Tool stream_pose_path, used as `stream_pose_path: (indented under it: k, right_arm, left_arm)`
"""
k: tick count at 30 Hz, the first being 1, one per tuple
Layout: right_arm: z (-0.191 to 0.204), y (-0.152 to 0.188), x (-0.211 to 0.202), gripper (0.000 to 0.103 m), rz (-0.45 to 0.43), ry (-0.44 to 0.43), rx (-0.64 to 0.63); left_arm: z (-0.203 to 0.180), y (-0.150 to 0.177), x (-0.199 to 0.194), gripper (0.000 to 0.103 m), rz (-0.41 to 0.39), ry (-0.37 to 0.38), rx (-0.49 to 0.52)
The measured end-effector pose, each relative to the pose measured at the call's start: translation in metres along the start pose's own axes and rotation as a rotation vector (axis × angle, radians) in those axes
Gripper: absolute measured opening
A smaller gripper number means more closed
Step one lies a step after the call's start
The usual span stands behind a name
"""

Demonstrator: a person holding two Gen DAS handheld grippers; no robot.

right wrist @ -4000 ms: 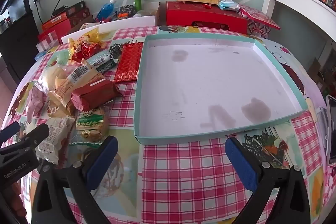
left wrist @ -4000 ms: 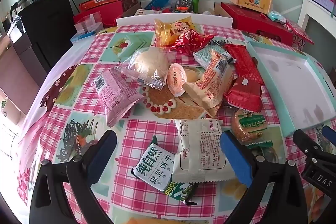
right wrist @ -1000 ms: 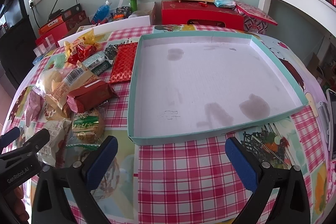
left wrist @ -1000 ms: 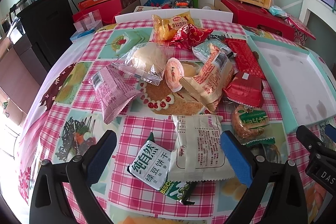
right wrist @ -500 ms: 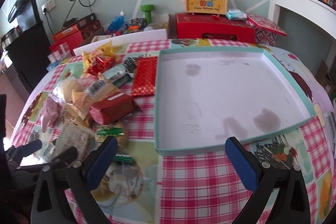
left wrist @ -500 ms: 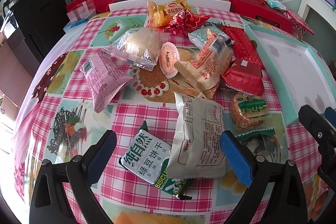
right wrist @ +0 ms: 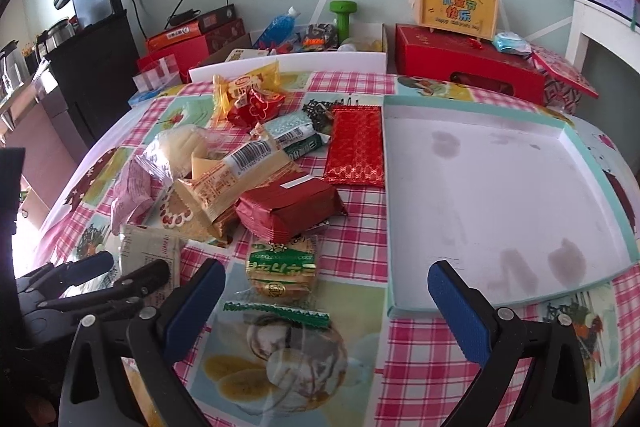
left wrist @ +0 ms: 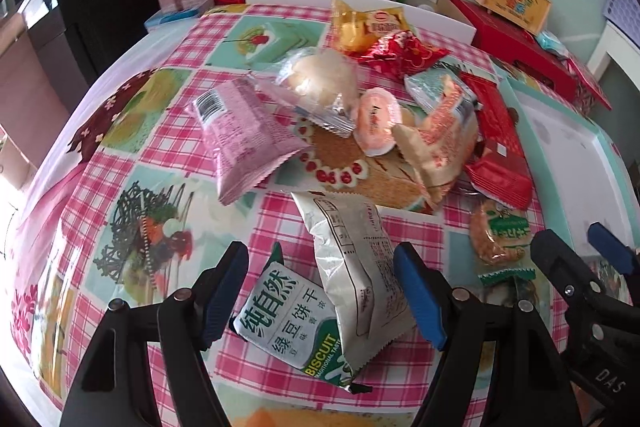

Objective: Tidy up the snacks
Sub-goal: 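Grasp the green-wrapped round biscuit with the right gripper while the left grasps the white snack bag, then carry the round biscuit with the right gripper while the left carries the white bag over the tray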

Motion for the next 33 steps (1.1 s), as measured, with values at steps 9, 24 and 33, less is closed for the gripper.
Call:
stream_pose_path:
  k: [9,24,33]
  right_arm:
    - [0.02,0.003,0.021,0.081,0.044,-0.006,-0.07]
    - [0.03,0.011,0.039,0.053,0.101,-0.007,-0.088]
    - [0.025,0.007,0.025,0.053,0.073,-0.013,-0.072]
  left_arm:
    - [0.0,0.0,0.001,0.061,0.0,0.043,-0.01]
    - [-0.003,0.0,0.003,0.035,-0.004,0.13,-0.039]
    - [-0.005,-0.003,-0.004,0.019,-0.045,0.166,-0.054]
Point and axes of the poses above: each gripper's, at about its wrist camera, not at the fingertips, and x roughly the way its jaws point, z to its left, y to its underside, the point moved 3 cm from there along x, roughly the way its jaws point, and after that the axes turned 2 degrees about y, right-handed, at the moved point
